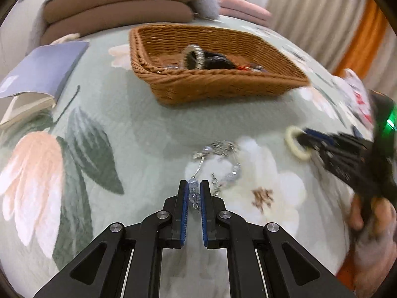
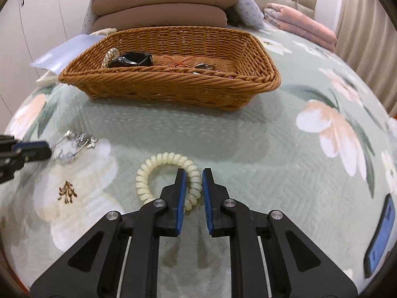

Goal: Organize jewelry
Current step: 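Grasp the crystal bracelet with left tool while right tool grasps the coil hair tie, then carry the bracelet with left tool while right tool carries the coil over the basket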

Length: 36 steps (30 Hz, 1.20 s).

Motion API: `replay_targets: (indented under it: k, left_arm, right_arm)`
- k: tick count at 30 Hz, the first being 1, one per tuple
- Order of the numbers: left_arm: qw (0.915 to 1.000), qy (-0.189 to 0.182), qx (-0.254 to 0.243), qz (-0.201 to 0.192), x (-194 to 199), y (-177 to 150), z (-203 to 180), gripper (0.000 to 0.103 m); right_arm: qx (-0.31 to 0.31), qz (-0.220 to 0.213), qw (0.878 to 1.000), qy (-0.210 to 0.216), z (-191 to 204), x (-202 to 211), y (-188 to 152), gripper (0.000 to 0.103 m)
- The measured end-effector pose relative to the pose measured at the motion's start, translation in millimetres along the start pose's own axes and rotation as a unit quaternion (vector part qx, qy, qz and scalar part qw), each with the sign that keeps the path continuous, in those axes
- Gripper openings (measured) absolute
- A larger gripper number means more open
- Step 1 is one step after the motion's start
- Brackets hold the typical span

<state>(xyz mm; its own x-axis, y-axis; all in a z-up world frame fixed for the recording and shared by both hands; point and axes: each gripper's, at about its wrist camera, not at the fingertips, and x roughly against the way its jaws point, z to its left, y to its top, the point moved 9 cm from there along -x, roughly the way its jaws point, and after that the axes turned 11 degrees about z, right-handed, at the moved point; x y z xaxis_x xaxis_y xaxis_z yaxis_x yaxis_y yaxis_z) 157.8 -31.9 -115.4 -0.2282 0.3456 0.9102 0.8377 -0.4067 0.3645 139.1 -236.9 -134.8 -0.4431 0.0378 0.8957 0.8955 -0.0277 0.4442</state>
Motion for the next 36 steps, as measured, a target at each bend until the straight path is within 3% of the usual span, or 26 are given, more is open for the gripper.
replay_targets:
  k: [6, 8, 10, 13, 16, 19, 21, 23, 27, 29, 33, 36]
  left_arm:
    - [1.0000, 0.003, 0.003, -0.002, -4.0, -0.6, 3.9, 0.014]
    - [0.9999, 0.010, -0.007, -0.005, -5.9, 1.6, -2.3, 0.032]
    - [0.9995, 0.025, -0.016, -0.010, -7.6, 3.6, -8.4, 0.043]
    - [0.9968, 0.072, -0.032, -0.014, -14.9, 10.1, -14.2, 0.045]
    - [0.9968, 0.074, -0.028, -0.016, -14.9, 13.4, -12.2, 0.045]
    - [0.9982, 0.056, -0.014, -0.016, -15.4, 15.0, -8.2, 0.042]
    - [0.9976, 0.065, -0.015, -0.017, -15.7, 16.5, -8.4, 0.030]
    - [0.9979, 0.060, -0.011, -0.019, -16.1, 17.9, -9.4, 0.008]
    - [0.9979, 0.057, -0.013, -0.028, -14.0, 17.1, -11.8, 0.009]
    - [0.9987, 0.029, -0.018, -0.039, -8.5, 16.8, -18.5, 0.009]
    - [0.9980, -0.003, -0.020, -0.060, 5.2, 19.1, -26.1, 0.009]
    - [0.9964, -0.034, -0.015, -0.076, 17.7, 21.1, -28.0, 0.009]
  right_arm:
    - [0.005, -0.002, 1.000, 0.009, -1.5, -0.8, 0.4, 0.013]
    - [0.009, -0.003, 1.000, 0.003, 3.1, -1.0, -1.1, 0.014]
    - [0.013, -0.004, 1.000, -0.002, 5.8, -1.1, -1.3, 0.014]
    - [0.017, -0.004, 1.000, -0.005, 6.7, -2.2, -0.9, 0.014]
    - [0.020, -0.003, 1.000, 0.002, 6.4, -3.1, -0.2, 0.014]
    - [0.022, 0.000, 1.000, 0.011, 6.2, -5.6, 0.6, 0.014]
    - [0.022, 0.000, 1.000, 0.014, 5.8, -7.3, 1.7, 0.014]
    - [0.025, -0.001, 1.000, 0.015, 6.6, -8.2, 2.2, 0.014]
    - [0.039, -0.010, 0.999, 0.005, 10.1, -7.0, 2.9, 0.013]
    - [0.046, -0.015, 0.999, 0.003, 11.3, -4.8, 1.9, 0.012]
    - [0.045, -0.020, 0.997, 0.051, 16.5, 5.0, 0.4, 0.009]
    - [0.053, -0.037, 0.996, 0.055, 20.7, 18.0, 0.8, 0.009]
